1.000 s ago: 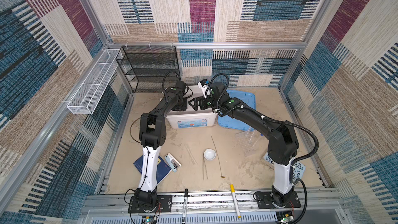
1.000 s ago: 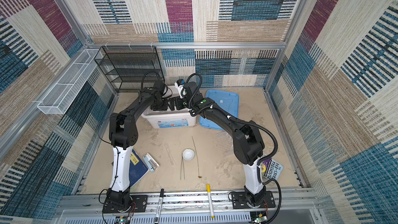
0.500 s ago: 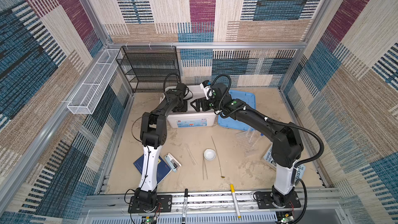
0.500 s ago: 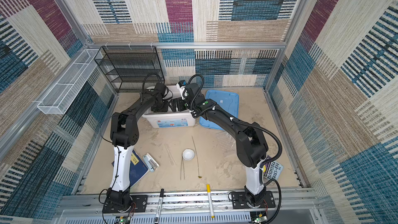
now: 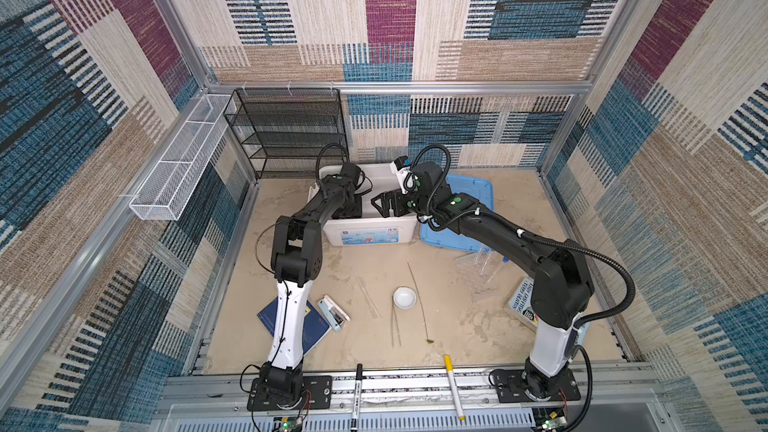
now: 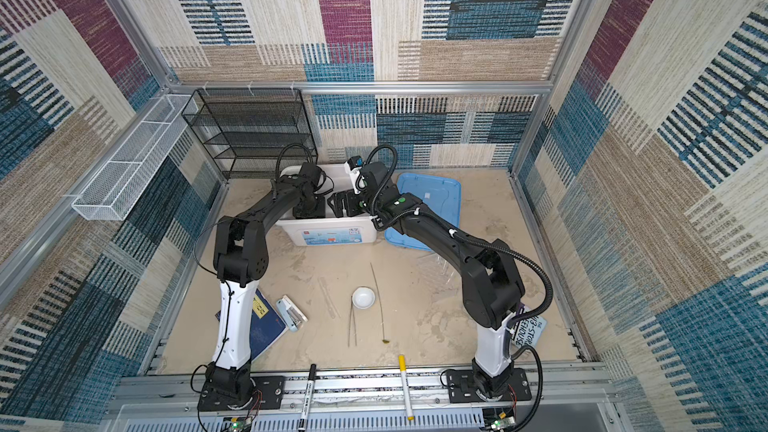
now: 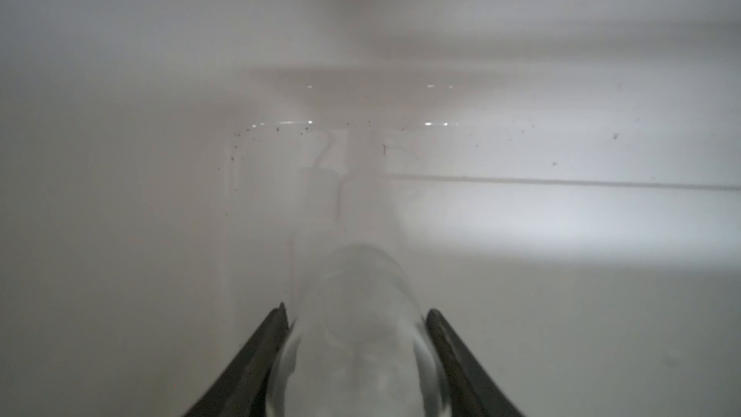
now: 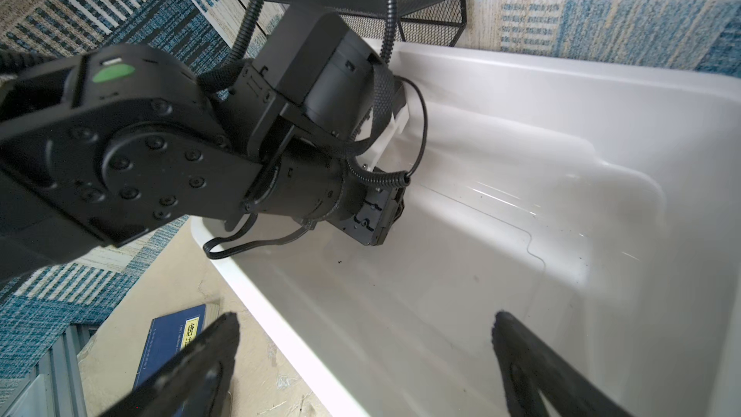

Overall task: Organize the chemistry lab equipment
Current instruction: 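Open the left gripper to release the beaker inside the bin, then move the left gripper down to the white porcelain dish while the right gripper withdraws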

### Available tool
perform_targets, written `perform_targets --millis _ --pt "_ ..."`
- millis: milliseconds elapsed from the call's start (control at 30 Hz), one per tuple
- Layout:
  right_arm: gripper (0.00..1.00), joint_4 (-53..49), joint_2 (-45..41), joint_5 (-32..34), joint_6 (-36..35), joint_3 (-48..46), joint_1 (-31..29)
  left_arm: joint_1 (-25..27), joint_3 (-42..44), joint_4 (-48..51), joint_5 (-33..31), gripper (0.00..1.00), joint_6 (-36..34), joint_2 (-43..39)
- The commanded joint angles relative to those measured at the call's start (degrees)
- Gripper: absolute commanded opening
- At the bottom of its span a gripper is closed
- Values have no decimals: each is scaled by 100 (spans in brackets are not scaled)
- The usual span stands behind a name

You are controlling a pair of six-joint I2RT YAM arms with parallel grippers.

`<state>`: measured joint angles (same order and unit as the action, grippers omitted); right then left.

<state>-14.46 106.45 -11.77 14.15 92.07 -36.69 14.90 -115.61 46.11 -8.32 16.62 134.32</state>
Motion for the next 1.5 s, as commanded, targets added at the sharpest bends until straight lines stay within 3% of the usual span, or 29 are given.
perform_targets --millis 0,167,367,967,1467 --pt "99 122 -129 82 65 -14 -3 -4 21 -8 1 66 60 -141" --pt "100 139 -196 65 139 -165 -9 -4 5 -8 5 72 25 -314" --pt "99 163 -377 93 198 -309 -5 5 64 -10 80 99 24 -648" --pt "99 418 -1743 258 138 -1336 -9 57 612 -24 916 99 253 -2722" --pt "99 268 -3829 839 -299 -2986 -22 237 3131 -765 2120 99 198 -5347"
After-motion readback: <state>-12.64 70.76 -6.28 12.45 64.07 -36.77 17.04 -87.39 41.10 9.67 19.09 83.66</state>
